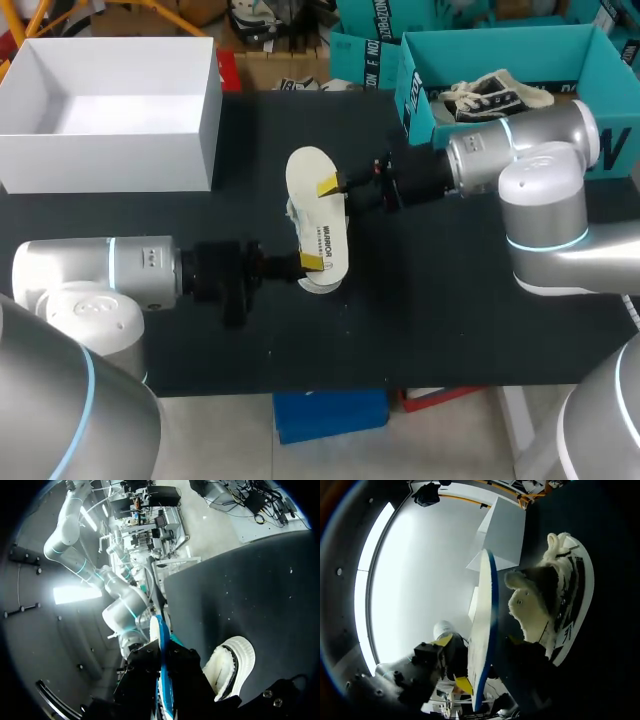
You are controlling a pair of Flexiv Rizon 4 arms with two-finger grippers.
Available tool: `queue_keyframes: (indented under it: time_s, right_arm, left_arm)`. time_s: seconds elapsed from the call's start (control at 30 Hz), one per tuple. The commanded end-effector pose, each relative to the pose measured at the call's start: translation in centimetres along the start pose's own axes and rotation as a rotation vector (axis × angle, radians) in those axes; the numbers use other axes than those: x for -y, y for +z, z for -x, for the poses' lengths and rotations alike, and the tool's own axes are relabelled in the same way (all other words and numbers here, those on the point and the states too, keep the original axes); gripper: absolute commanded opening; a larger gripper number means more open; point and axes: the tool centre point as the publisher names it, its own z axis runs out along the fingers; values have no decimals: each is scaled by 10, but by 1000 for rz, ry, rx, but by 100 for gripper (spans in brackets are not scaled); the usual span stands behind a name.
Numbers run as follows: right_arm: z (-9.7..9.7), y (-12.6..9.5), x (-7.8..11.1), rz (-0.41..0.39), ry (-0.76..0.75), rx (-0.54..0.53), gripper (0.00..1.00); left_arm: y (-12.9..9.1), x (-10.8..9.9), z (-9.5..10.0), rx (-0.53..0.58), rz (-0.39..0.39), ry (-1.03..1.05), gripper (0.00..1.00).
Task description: Take the shoe out of the shoebox, open the shoe tongue, remove and reinsert the insole, then place the shoe into the shoebox
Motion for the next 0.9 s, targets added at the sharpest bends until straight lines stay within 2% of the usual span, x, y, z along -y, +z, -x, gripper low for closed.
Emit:
queue_keyframes:
  time_s: [0.03, 0.1, 0.17, 0.57, 0.6, 0.63, 0.8, 0.9]
  right_arm:
    - [3, 4, -3, -6, 2, -3, 29]
    - [4, 4, -2, -10, 4, -4, 21]
    - [4, 5, -2, -12, 6, -5, 0]
    - [6, 7, -2, -18, 6, -7, 0]
    - [6, 7, -2, -18, 6, -7, 0]
    - [6, 7, -2, -18, 6, -7, 0]
    - [6, 7, -2, -18, 6, -7, 0]
    - [6, 7, -2, -18, 6, -7, 0]
  left_arm:
    - [0, 2, 0, -2, 7, 3, 0]
    - [0, 2, 0, -2, 7, 3, 0]
    - [0, 2, 0, -2, 7, 3, 0]
    - [0, 2, 0, -12, 10, 9, 0]
    - [0, 2, 0, -19, 14, 2, 33]
    - [-1, 2, 0, -23, 32, -3, 100]
    - [-8, 0, -1, -73, 53, -15, 100]
    - [-14, -2, 1, -151, 65, -21, 100]
